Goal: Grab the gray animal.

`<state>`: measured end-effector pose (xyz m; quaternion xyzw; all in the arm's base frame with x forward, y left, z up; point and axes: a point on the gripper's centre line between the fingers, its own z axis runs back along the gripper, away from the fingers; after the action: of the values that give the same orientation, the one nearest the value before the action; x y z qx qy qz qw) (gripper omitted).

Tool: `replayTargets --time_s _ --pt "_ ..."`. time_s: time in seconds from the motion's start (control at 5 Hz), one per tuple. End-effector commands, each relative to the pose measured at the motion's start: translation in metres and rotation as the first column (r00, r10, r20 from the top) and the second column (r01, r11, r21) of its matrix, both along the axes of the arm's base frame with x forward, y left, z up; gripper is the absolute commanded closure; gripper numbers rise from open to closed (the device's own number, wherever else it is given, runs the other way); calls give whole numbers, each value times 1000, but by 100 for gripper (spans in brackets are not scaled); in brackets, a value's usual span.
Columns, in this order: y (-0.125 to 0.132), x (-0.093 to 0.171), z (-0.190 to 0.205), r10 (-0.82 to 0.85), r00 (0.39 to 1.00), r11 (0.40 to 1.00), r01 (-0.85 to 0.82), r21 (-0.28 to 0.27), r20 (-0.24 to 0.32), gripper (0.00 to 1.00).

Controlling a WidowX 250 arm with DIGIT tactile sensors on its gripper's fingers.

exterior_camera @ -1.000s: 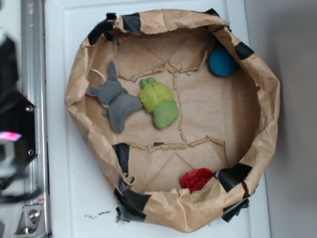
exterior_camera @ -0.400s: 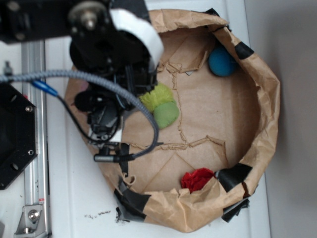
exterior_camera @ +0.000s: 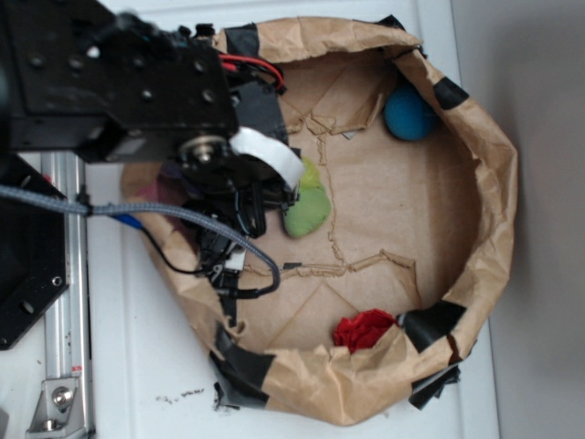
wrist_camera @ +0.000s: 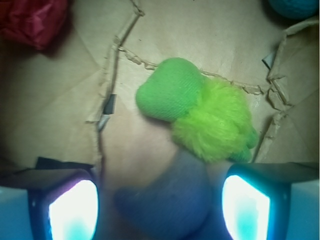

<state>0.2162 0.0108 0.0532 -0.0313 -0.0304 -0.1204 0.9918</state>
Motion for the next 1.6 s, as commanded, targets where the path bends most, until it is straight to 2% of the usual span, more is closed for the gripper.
replayTargets --time_s 0.0,0.2,0.4,0.6,0.8,1.0,1.2,1.4 --pt "-5 -7 -6 -157 984 975 168 147 -84 0" --pt "4 -10 -6 -180 974 955 207 211 -137 0" --pt "14 -16 -3 -203 958 946 245 212 -202 0" --pt "17 -13 -2 -206 957 921 260 289 -203 0" --pt "17 1 -6 -208 968 899 247 361 -143 0" --pt "31 15 -11 -138 986 895 164 416 -91 48" --pt "32 15 -8 -121 991 894 137 427 -63 100" --pt "23 21 11 -88 996 911 94 401 -32 100"
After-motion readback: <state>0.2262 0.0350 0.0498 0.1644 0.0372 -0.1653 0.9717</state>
